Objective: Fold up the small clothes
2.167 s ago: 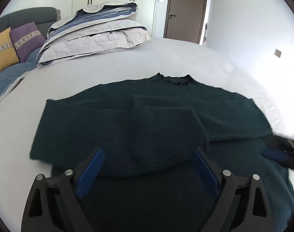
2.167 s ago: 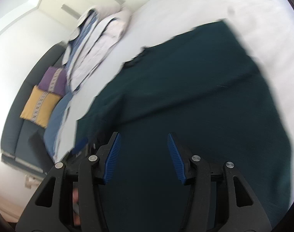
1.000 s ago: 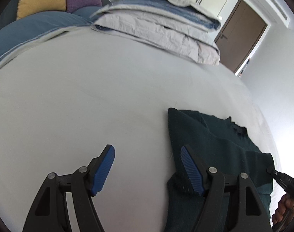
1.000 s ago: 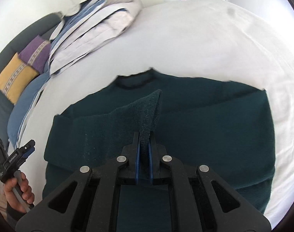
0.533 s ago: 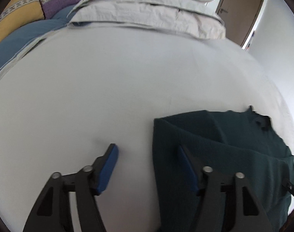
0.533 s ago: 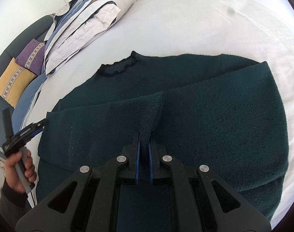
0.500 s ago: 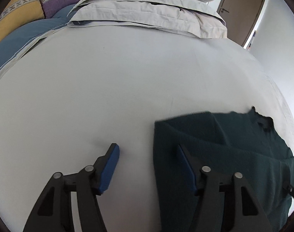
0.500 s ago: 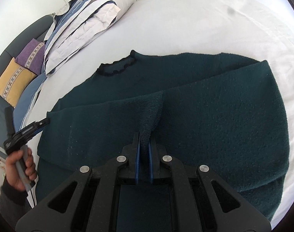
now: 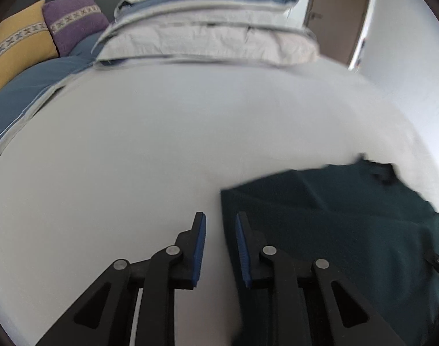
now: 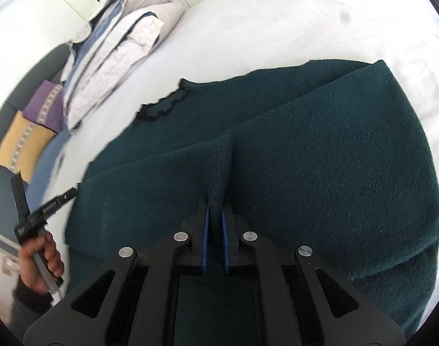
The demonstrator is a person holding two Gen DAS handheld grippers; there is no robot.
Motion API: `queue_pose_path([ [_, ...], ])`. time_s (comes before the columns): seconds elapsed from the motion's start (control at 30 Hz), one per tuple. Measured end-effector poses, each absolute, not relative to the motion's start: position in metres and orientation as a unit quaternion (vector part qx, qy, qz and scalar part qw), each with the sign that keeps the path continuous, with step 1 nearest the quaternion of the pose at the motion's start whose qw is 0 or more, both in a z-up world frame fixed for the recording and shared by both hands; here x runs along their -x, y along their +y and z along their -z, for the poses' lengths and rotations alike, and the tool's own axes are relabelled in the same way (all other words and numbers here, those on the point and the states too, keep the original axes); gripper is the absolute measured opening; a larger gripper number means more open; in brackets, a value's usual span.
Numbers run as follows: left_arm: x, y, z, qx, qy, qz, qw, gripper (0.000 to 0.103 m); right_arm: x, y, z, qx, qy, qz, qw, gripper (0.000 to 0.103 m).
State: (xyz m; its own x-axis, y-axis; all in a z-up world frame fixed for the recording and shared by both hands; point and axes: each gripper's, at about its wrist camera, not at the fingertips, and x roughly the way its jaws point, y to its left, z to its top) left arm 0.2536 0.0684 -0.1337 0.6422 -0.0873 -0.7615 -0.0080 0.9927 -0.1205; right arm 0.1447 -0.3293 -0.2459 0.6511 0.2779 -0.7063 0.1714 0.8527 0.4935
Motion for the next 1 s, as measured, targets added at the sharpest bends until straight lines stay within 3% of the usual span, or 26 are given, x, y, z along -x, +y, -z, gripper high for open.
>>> queue_pose_path([
  [0.07,-0.223,0.066,0.127,0.060,0.422,0.035,0.904,0.032,-0.142,-0.327,0.245,-0.272,0.421,-0.031,0.865,0.012],
  [0.1,-0.210,0.064,0.125,0.062,0.419,0.043,0.905,0.043,-0.140,-0.327,0.245,-0.276,0.422,-0.032,0.863,0.014],
  [0.13,-0.199,0.061,0.124,0.060,0.418,0.043,0.906,0.052,-0.140,-0.327,0.246,-0.282,0.424,-0.035,0.860,0.021],
  [0.17,-0.189,0.056,0.124,0.052,0.416,0.042,0.907,0.053,-0.138,-0.326,0.247,-0.287,0.423,-0.038,0.858,0.025],
  [0.33,-0.168,0.036,0.142,-0.013,0.419,0.013,0.908,0.056,-0.137,-0.322,0.248,-0.286,0.425,-0.038,0.858,0.026],
  [0.4,-0.172,0.041,0.157,-0.014,0.430,0.000,0.903,0.058,-0.138,-0.323,0.250,-0.273,0.432,-0.029,0.859,0.020],
  [0.43,-0.176,0.045,0.162,0.001,0.437,0.002,0.900,0.059,-0.138,-0.324,0.251,-0.268,0.435,-0.024,0.860,0.012],
  [0.53,-0.185,0.054,0.168,0.038,0.442,0.004,0.896,0.059,-0.138,-0.328,0.252,-0.271,0.435,-0.014,0.859,0.007],
  [1.0,-0.179,0.058,0.172,0.048,0.433,-0.026,0.900,0.063,-0.129,-0.330,0.254,-0.274,0.424,0.020,0.863,0.005],
])
